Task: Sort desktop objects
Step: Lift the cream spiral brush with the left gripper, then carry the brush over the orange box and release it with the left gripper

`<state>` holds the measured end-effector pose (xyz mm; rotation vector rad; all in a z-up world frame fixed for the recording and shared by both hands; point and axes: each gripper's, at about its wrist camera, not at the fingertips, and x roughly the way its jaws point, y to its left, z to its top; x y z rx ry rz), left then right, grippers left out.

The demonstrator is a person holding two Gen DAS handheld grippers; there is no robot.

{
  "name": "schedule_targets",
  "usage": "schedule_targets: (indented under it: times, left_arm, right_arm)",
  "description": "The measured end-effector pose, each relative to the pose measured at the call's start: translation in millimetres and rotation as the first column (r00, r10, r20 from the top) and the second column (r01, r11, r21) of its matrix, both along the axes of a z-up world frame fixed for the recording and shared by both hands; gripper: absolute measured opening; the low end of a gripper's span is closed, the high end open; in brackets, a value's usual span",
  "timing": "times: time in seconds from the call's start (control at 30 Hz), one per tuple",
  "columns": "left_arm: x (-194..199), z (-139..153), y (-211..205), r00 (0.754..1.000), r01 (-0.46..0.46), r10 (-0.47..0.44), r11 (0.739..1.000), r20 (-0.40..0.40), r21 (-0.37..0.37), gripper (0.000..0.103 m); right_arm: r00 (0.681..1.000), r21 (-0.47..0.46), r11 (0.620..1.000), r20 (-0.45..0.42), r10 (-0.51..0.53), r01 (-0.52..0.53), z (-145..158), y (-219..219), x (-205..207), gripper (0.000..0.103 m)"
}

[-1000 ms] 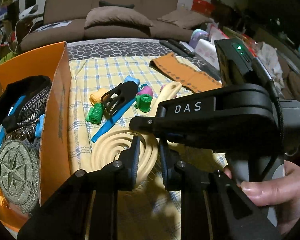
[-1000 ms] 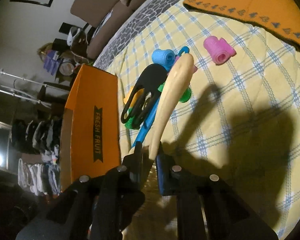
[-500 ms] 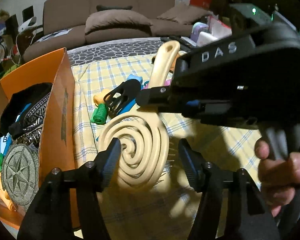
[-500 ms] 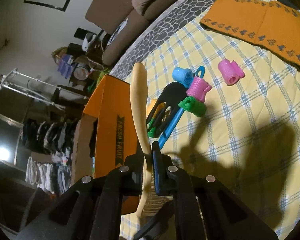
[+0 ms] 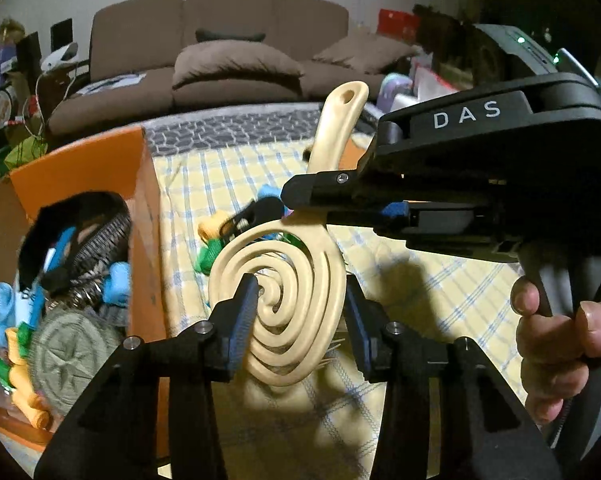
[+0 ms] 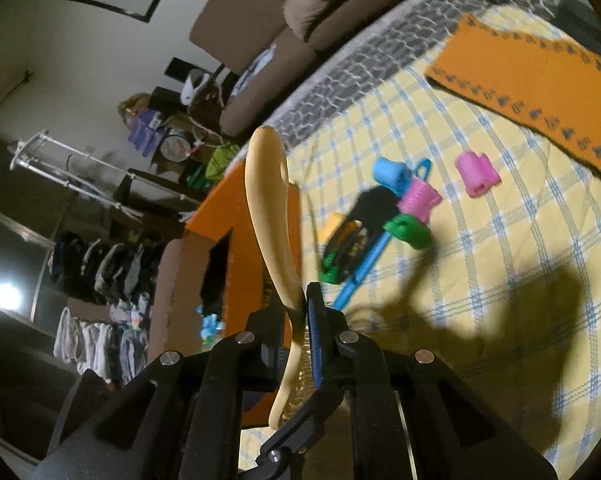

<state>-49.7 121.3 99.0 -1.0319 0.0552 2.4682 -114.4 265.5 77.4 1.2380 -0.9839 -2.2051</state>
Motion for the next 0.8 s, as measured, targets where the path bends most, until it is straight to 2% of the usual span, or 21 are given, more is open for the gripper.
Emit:
schedule_targets:
  times: [0.27,0.47,0.63,0.8]
  left_arm:
    - [8.5,41.3,-31.1,0.996,-0.019,0.024,0.999,-0.083,0.050,0.040]
    - [6.9,57.9,-65.8,0.993,-0.056,0.062,0.997,-0.103,0.061,0.040]
    - [3.8,60.6,-101.8,0.990,-0.100,0.105,0.993,-0.089,0.056,0.040]
    - [-6.5,54.6,-134.8,0.990,-0.137,0.138,0.990,-0.040,0.034,0.040]
  right_arm:
    - [0.992,0.022,0.999,-0.117,0.039,-0.036,50.9,-24.2,8.7,0.011]
    - [0.982,0.038,0.996,-0.172,0.084,-0.079,75.4,-59.7,7.6,0.011]
    - [0.977,0.017,0.993,-0.178,0.117,-0.116,76.4,-93.9,1.5,0.011]
    - [0.976,-0.017,0.988,-0.160,0.151,-0.155,63.3,-131.4,-7.0,0.011]
